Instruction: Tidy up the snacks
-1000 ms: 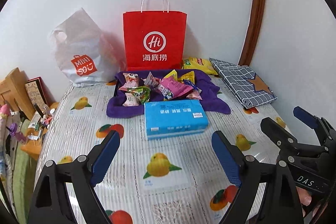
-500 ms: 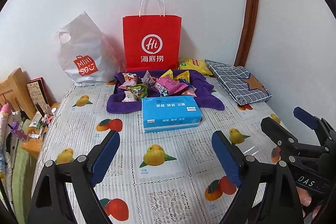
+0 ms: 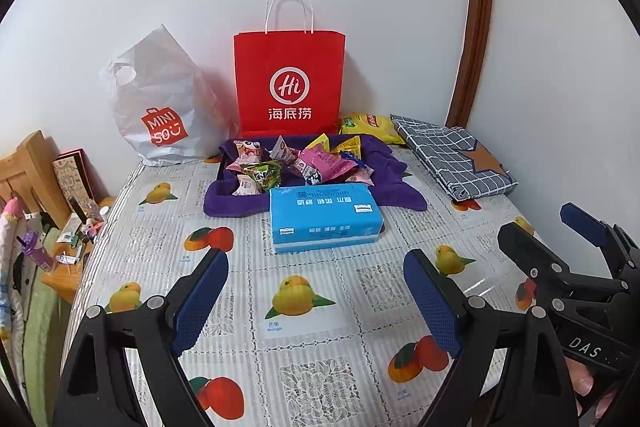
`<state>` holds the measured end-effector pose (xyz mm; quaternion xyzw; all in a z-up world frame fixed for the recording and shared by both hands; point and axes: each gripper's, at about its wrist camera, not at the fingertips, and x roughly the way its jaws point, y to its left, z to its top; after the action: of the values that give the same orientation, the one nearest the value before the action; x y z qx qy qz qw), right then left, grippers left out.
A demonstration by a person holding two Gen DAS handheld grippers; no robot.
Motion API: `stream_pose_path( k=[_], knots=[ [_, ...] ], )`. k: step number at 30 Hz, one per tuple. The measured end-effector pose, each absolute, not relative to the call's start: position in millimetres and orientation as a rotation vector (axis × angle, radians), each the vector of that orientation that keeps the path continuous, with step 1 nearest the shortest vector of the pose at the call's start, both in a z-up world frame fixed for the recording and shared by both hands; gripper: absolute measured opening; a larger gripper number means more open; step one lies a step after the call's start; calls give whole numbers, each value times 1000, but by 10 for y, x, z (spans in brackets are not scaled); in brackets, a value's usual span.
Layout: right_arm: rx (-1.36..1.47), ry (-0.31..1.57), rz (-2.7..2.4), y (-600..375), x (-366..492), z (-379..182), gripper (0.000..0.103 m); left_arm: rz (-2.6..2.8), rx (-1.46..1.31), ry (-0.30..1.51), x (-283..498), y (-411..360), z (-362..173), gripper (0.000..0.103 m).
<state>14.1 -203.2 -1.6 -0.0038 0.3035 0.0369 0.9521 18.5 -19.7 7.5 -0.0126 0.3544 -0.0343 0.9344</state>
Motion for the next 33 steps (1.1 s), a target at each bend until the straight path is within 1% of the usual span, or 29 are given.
stream_pose_path(
  k=[33],
  knots=[
    [-8,617,77,-2024,135,-15,102,-74,-26,724,167,-181,83,89]
  ],
)
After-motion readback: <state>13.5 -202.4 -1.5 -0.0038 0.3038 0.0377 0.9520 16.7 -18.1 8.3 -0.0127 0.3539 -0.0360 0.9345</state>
